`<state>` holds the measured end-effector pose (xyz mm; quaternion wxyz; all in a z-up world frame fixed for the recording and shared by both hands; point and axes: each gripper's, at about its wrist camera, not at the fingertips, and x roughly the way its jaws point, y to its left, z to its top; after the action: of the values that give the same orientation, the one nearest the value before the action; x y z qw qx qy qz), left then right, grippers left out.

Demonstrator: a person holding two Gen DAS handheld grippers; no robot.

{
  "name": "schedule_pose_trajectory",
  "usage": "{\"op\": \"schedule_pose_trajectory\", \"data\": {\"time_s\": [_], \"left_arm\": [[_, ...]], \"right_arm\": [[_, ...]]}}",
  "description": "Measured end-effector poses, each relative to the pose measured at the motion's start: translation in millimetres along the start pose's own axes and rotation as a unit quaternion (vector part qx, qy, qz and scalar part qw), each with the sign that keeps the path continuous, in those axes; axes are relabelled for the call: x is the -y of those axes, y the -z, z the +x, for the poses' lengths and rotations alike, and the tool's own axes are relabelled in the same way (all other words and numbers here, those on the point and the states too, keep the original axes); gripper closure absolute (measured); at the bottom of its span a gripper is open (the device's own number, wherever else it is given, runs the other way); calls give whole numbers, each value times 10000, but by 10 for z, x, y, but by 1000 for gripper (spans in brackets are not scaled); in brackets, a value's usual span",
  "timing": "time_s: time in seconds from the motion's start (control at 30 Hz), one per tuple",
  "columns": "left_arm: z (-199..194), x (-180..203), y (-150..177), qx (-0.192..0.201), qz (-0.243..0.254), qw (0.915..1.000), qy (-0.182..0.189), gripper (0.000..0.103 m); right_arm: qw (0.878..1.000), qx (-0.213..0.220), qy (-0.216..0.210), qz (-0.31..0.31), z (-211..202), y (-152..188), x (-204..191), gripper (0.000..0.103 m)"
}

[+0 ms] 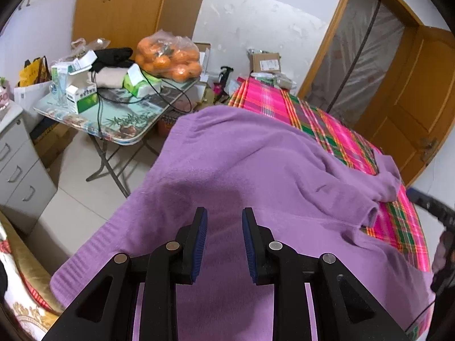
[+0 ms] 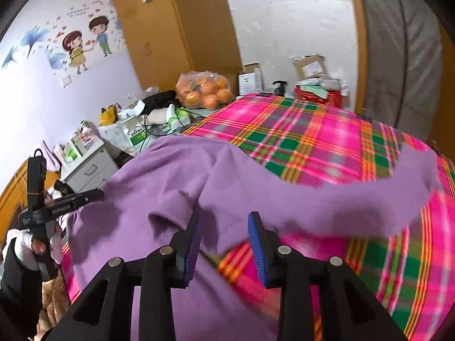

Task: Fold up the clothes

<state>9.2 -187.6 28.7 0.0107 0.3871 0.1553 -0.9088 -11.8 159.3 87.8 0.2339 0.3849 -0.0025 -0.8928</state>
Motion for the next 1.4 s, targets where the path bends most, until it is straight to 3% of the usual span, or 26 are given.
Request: {"op": "schedule_pose_trajectory", "data": {"time_s": [0.17, 0.27, 0.5, 0.57, 0.6, 0.7, 0.83, 0.87, 0.97, 1.03, 1.4], "left_arm": [[30, -39, -368, 153, 206, 9997, -56, 77], [116, -110, -677, 192, 292, 9994, -26, 70], [888, -385, -1161, -595, 187, 9980, 126, 69], [1072, -444, -1244, -778, 156, 9967, 182, 56], [1158, -467, -1274, -878, 143, 9958, 226, 54], [1334, -539, -1348, -996, 115, 9949, 127, 54], [1496, -585, -1365, -1184, -51, 9924, 340, 54], [1517, -582, -1370, -1205, -68, 9920, 375, 54], [1561, -611, -1395, -1260, -216, 9907, 475, 56], [1553, -602, -1423, -1179, -194, 9919, 429, 75], [1477, -519, -1584, -612, 49, 9981, 84, 76]], "right_arm": [[9990, -274, -16, -341, 459, -319, 60, 69], [9981, -438, 83, -423, 730, -413, 169, 69], [9964, -767, 5, -372, 1243, -611, 443, 67], [9954, -864, -24, -415, 1346, -639, 483, 66], [9948, -920, -43, -440, 1391, -646, 499, 66], [9930, -1045, -83, -536, 1503, -651, 519, 66], [9906, -1136, -103, -751, 1605, -619, 490, 65], [9900, -1149, -88, -813, 1616, -623, 474, 67], [9889, -1210, -72, -854, 1633, -637, 470, 100], [9895, -1215, -92, -781, 1630, -643, 491, 100], [9958, -710, 372, -443, 1512, -865, 657, 101]]}}
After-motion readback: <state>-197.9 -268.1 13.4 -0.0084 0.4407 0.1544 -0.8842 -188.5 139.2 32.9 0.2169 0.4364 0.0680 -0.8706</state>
